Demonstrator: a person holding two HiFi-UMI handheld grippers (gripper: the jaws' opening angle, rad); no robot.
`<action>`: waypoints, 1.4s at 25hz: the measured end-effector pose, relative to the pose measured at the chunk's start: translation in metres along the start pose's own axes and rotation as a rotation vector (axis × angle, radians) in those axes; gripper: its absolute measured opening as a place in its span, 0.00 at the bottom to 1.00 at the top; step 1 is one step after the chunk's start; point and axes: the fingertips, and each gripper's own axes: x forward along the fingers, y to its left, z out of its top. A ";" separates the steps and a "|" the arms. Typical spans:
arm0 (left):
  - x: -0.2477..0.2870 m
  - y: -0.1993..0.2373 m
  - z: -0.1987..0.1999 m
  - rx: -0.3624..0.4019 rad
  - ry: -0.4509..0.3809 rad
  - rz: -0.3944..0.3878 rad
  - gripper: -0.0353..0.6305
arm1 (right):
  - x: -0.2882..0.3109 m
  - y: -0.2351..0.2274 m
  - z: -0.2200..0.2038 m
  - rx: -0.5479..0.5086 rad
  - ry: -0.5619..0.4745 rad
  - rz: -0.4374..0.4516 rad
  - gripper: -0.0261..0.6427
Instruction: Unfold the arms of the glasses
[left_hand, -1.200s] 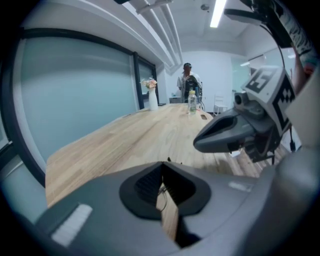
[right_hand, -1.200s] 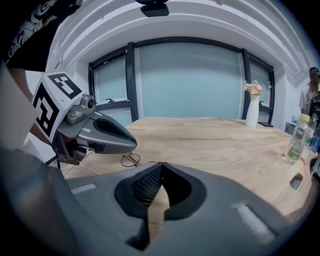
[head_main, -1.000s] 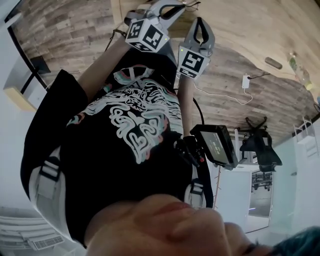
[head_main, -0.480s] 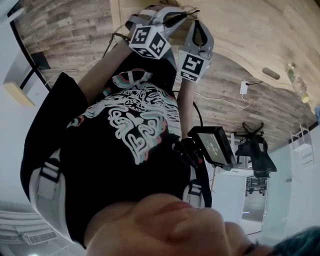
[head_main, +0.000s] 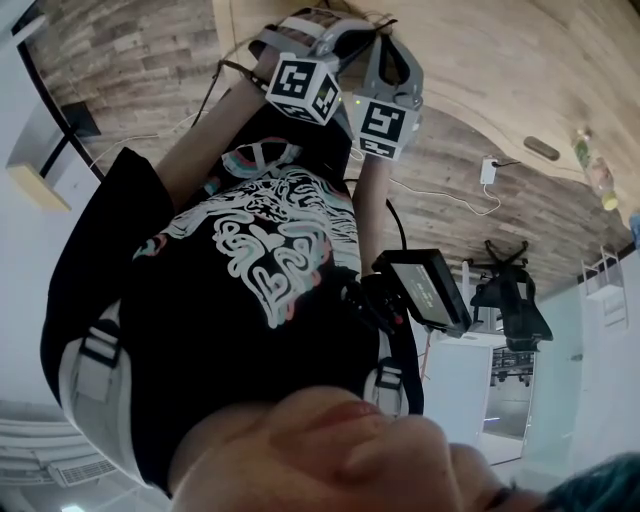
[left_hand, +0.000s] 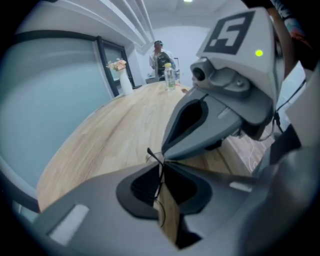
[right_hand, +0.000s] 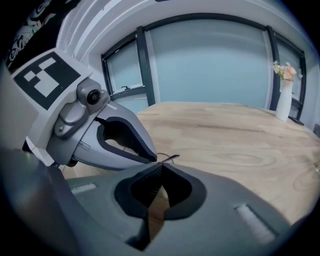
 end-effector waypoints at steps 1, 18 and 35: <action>0.001 0.001 0.000 0.013 0.007 -0.001 0.07 | 0.001 0.001 0.000 -0.017 0.012 0.002 0.04; -0.003 0.001 0.000 0.027 -0.010 -0.031 0.07 | 0.007 0.000 -0.006 -0.035 0.064 -0.042 0.04; -0.035 0.012 0.010 -0.018 -0.081 0.001 0.06 | 0.002 0.002 -0.005 -0.125 0.075 -0.088 0.04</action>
